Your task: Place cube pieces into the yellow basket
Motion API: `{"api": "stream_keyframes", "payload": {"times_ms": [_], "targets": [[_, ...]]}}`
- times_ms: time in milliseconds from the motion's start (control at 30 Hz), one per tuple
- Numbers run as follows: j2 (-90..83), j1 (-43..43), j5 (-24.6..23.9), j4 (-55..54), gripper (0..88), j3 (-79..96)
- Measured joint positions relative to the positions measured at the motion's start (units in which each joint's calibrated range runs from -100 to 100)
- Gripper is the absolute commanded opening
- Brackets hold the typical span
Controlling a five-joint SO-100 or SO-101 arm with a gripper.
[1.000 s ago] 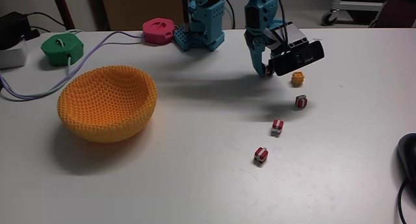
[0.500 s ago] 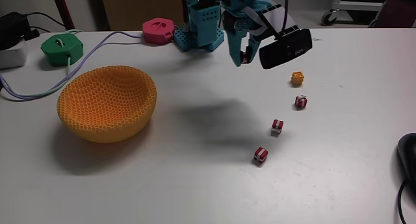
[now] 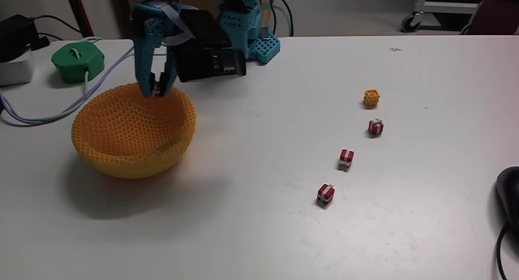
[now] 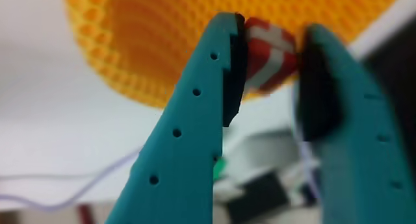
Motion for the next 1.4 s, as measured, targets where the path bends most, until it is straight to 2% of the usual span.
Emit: {"api": "stream_keyframes", "payload": {"times_ms": [167, 300, 433, 600, 700, 800, 900, 1100, 1400], "targets": [[-0.1, -0.2, 1.8, -4.9, 46.5, 1.8], [-0.1, -4.7, -2.3, 1.0, 45.4, -0.8], [-1.7, -17.2, -12.3, 11.6, 42.3, -4.9], [-4.1, -42.7, -30.7, 15.2, 38.1, 0.7], [-4.2, -57.7, -40.5, 8.2, 37.8, 9.4], [-4.2, -66.2, -45.6, -5.5, 36.8, 19.4], [-2.2, -69.9, -48.4, -19.7, 36.4, 25.4], [7.4, -74.0, -51.6, -36.5, 36.3, 25.5], [17.7, -78.2, -54.4, -46.3, 34.6, 19.9]]}}
